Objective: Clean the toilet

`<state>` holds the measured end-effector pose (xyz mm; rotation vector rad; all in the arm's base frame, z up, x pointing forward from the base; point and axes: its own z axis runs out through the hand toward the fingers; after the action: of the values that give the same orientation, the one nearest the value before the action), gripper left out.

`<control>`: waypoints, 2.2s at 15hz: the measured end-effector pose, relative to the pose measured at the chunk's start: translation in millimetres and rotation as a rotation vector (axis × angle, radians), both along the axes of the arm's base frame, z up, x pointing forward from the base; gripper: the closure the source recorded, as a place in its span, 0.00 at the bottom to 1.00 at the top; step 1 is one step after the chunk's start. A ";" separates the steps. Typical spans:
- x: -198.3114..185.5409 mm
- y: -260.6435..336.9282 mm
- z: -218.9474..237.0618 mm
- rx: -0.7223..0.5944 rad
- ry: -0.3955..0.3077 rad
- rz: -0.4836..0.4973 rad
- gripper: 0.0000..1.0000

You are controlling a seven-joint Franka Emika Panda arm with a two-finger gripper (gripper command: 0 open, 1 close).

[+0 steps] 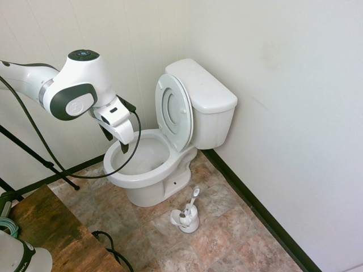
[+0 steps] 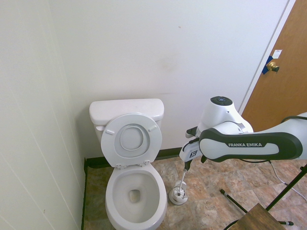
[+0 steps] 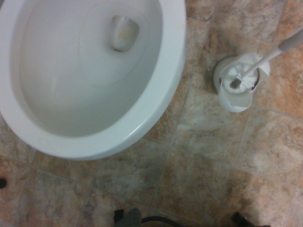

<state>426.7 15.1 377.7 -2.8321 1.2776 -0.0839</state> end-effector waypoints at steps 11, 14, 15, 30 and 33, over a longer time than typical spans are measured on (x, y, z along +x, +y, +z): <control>125.8 -103.7 -56.5 0.025 0.079 -0.288 0.00; 161.3 -127.1 -102.8 0.019 0.133 -0.359 0.00; 168.6 -132.8 -114.9 0.019 0.142 -0.387 0.00; 192.7 -206.5 -267.9 0.016 0.158 -0.746 0.00; 212.2 -208.9 -298.0 0.021 0.175 -0.766 0.00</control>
<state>638.9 -193.8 79.6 -2.1977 2.2965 0.1615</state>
